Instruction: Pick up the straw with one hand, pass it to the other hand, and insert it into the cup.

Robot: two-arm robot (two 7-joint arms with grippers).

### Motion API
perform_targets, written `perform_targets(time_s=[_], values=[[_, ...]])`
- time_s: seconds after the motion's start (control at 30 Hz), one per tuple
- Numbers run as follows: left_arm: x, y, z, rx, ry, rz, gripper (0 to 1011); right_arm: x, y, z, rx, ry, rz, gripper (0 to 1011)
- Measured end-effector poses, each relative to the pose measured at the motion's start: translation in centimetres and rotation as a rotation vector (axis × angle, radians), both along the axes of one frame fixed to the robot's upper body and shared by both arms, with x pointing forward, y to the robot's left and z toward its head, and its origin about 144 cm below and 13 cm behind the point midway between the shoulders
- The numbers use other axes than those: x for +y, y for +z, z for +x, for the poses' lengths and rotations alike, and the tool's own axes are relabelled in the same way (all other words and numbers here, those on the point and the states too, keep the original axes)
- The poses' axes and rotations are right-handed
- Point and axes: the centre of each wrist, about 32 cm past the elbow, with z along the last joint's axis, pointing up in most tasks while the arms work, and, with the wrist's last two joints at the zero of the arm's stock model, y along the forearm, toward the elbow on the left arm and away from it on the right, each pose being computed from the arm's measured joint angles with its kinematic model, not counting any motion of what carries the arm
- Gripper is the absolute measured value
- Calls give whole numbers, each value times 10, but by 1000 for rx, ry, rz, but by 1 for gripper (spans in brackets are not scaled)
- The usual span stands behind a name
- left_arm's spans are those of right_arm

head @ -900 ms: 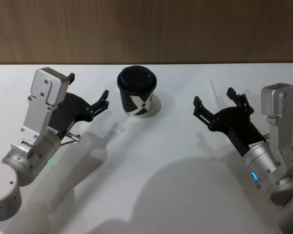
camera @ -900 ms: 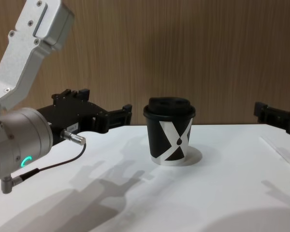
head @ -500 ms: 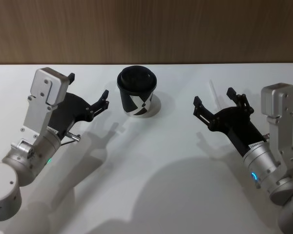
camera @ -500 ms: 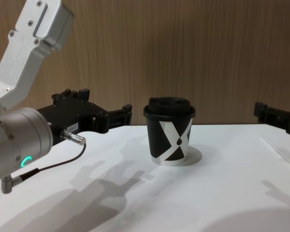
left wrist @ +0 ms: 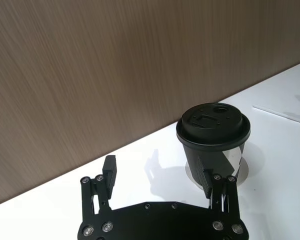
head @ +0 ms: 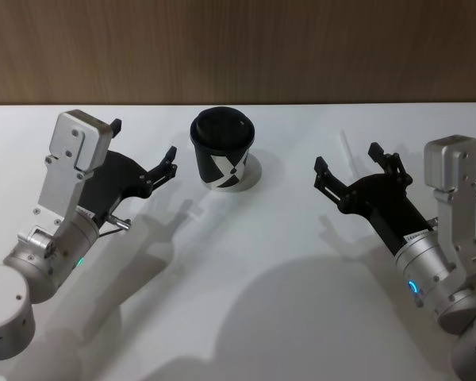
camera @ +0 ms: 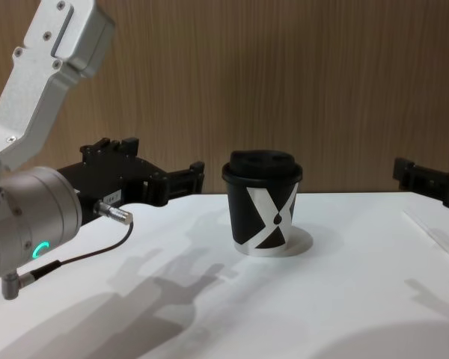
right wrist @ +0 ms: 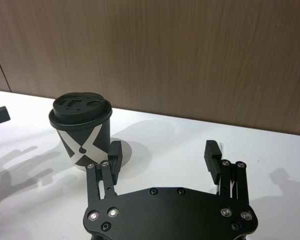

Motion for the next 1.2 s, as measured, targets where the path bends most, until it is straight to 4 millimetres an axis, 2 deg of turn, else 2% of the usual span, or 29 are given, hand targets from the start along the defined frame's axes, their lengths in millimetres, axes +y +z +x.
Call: perform_targets(time_s=[1.2], values=[[0, 0, 0, 0, 0, 0, 1003, 0, 0, 0, 0, 0, 0, 1001]])
